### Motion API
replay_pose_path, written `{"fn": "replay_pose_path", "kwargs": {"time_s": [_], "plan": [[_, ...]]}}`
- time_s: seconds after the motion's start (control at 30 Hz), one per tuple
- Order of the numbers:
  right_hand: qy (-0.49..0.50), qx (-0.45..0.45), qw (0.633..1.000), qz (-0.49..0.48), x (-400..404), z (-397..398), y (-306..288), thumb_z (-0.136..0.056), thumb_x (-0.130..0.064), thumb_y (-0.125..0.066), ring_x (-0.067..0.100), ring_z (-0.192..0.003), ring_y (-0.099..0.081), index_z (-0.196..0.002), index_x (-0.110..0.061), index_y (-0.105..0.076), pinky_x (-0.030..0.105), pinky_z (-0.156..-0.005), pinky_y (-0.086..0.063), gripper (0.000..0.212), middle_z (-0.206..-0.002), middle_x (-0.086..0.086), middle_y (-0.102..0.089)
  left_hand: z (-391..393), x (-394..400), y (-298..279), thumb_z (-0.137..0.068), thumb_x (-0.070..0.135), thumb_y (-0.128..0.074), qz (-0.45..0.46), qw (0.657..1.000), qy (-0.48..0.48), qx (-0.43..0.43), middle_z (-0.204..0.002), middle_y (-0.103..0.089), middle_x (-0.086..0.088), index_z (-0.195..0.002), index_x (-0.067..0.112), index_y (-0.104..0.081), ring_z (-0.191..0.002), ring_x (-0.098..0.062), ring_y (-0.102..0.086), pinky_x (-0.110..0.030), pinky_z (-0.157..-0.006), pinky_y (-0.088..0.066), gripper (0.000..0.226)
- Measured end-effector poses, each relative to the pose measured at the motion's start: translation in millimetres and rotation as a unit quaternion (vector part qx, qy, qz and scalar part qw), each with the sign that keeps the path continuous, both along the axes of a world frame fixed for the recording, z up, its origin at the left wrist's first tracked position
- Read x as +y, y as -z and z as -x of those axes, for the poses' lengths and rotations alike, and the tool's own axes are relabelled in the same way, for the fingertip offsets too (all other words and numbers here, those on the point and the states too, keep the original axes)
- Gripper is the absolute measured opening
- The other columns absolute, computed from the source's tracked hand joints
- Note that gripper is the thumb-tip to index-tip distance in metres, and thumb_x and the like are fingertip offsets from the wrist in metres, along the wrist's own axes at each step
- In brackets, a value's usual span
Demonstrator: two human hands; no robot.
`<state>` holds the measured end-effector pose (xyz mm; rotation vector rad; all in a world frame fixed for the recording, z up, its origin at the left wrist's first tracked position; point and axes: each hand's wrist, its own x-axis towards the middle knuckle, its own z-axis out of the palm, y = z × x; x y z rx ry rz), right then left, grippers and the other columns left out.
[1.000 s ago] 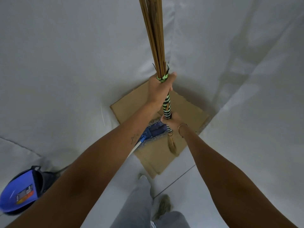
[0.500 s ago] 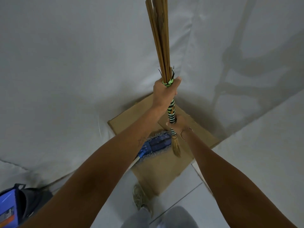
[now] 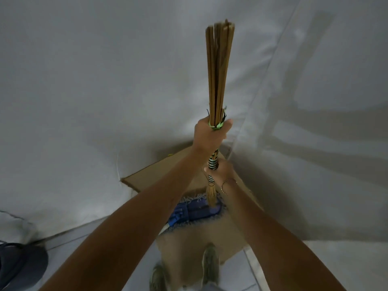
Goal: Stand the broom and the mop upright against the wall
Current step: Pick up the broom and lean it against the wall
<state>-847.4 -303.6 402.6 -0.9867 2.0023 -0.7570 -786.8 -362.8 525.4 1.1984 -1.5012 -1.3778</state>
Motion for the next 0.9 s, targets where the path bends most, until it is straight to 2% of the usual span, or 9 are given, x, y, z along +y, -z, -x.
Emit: {"fn": "replay_pose_path", "kwargs": {"time_s": [0.1,0.27,0.37,0.47,0.6,0.7,0.8,0.9], "plan": [[0.014,-0.007,1.000,0.013,-38,19,42,-0.076,-0.011,-0.067,0.031,-0.079,-0.064,-0.086,-0.001,-0.063,0.043,-0.074,-0.054,0.015,-0.083,0.020,-0.070,27,-33,38,-0.087,0.020,-0.067,-0.002,1.000,-0.021,-0.021,-0.053,-0.057,0.002,-0.061,0.009,-0.056,-0.048,-0.007,-0.054,-0.014,-0.051,-0.047,0.030],[0.000,-0.042,0.999,0.020,-94,36,114,-0.079,-0.014,-0.068,0.018,-0.076,-0.058,-0.092,-0.005,-0.065,0.029,-0.070,-0.046,0.017,-0.086,0.013,-0.070,49,-95,103,-0.088,0.022,-0.066,-0.011,0.998,-0.040,-0.056,-0.053,-0.057,0.004,-0.063,0.009,-0.057,-0.044,0.000,-0.054,-0.008,-0.049,-0.044,0.029],[-0.027,-0.058,0.998,0.014,-116,39,152,-0.079,-0.015,-0.070,0.019,-0.078,-0.057,-0.093,-0.001,-0.063,0.033,-0.072,-0.048,0.021,-0.081,0.011,-0.065,52,-128,140,-0.086,0.027,-0.068,-0.042,0.996,-0.034,-0.077,-0.042,-0.055,0.011,-0.059,0.013,-0.056,-0.040,0.002,-0.051,-0.008,-0.047,-0.041,0.032],[-0.051,-0.071,0.996,-0.004,-126,41,179,-0.078,-0.017,-0.073,0.018,-0.081,-0.056,-0.098,0.002,-0.062,0.030,-0.074,-0.046,0.029,-0.086,0.012,-0.065,47,-148,168,-0.084,0.030,-0.070,-0.073,0.993,-0.004,-0.094,-0.046,-0.057,0.012,-0.058,0.017,-0.057,-0.043,0.003,-0.052,-0.015,-0.056,-0.044,0.032],[-0.058,-0.083,0.995,-0.012,-143,46,220,-0.077,-0.019,-0.074,0.023,-0.088,-0.062,-0.103,0.000,-0.063,0.036,-0.081,-0.050,0.034,-0.101,0.018,-0.070,39,-170,212,-0.082,0.029,-0.073,-0.090,0.992,-0.013,-0.087,-0.051,-0.060,0.009,-0.057,0.019,-0.058,-0.046,0.004,-0.056,-0.021,-0.064,-0.046,0.031],[-0.060,-0.079,0.995,-0.011,-152,46,239,-0.077,-0.019,-0.074,0.030,-0.096,-0.065,-0.104,0.000,-0.063,0.038,-0.084,-0.051,0.036,-0.102,0.019,-0.070,37,-176,231,-0.082,0.029,-0.073,-0.089,0.992,-0.012,-0.084,-0.054,-0.061,0.007,-0.060,0.018,-0.058,-0.047,0.002,-0.057,-0.017,-0.059,-0.047,0.029],[-0.057,-0.073,0.996,-0.013,-156,43,256,-0.078,-0.020,-0.073,0.029,-0.098,-0.064,-0.108,-0.001,-0.062,0.040,-0.087,-0.052,0.037,-0.104,0.018,-0.070,40,-177,244,-0.082,0.030,-0.072,-0.081,0.993,0.000,-0.080,-0.056,-0.062,0.007,-0.062,0.022,-0.059,-0.048,0.003,-0.058,-0.011,-0.054,-0.046,0.025],[-0.032,-0.087,0.996,-0.015,-159,44,270,-0.079,-0.017,-0.072,0.029,-0.097,-0.064,-0.106,-0.001,-0.062,0.035,-0.083,-0.050,0.034,-0.103,0.017,-0.069,45,-178,254,-0.083,0.029,-0.071,-0.072,0.994,0.004,-0.080,-0.058,-0.062,0.005,-0.064,0.023,-0.059,-0.048,0.002,-0.059,-0.014,-0.057,-0.047,0.023]]}}
